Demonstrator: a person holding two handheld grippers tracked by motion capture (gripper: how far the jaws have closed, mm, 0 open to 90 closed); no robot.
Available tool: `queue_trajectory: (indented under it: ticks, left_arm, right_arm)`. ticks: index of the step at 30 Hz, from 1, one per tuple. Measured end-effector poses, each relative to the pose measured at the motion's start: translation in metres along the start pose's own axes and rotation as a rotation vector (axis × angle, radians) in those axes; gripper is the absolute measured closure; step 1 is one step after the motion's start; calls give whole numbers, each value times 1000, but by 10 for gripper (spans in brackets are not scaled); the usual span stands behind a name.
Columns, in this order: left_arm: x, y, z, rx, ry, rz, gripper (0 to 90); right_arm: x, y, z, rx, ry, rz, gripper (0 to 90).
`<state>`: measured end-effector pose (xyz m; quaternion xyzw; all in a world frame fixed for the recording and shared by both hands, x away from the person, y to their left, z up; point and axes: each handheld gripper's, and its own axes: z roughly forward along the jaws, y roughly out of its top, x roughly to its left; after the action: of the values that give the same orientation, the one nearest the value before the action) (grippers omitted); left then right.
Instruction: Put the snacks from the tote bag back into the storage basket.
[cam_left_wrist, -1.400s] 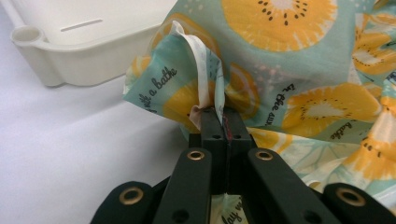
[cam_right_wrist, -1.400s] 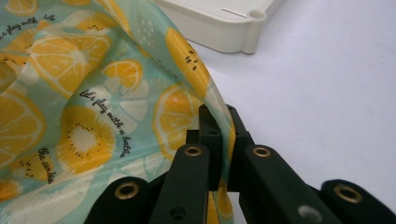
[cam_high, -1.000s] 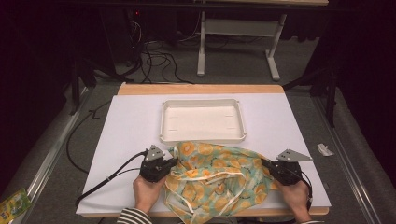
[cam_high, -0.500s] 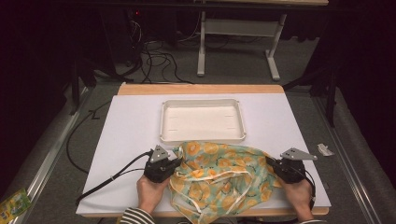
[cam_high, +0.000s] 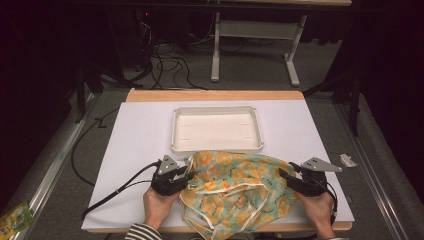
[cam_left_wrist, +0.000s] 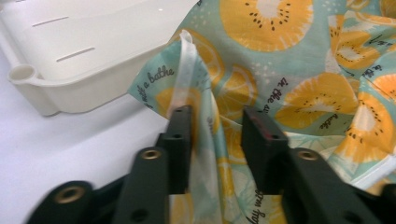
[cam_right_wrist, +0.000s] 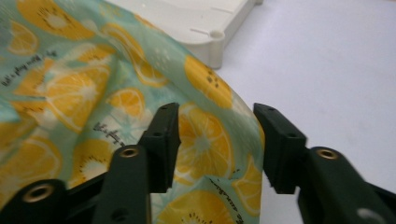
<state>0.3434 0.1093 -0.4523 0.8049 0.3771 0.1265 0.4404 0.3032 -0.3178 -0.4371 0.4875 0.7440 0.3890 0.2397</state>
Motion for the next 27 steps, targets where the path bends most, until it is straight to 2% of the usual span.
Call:
queue_trajectory:
  ticks: [4,9,12,17,20,25,26,27]
  left_arm:
    - [1,0,-3,4,15,1,506]
    - [2,-3,-13,-6,26,-3,456]
    - [2,-5,-17,11,45,16,443]
    - [-2,-8,-22,16,44,23,421]
    - [-2,-12,-26,19,38,10,410]
    - [3,-20,-34,17,49,-18,405]
    - [3,-22,-35,19,51,-24,411]
    - [4,-23,-36,20,57,-27,411]
  right_arm:
    - [6,7,-8,-15,12,1,449]
    - [10,12,-16,-40,17,-24,429]
    - [15,17,-23,-53,23,-32,415]
    - [21,20,-27,-66,48,-45,410]
    - [30,23,-28,-71,91,-72,410]
    - [52,28,-22,-49,178,-147,410]
    - [61,30,-17,-39,216,-171,410]
    - [61,30,-17,-39,216,-171,410]
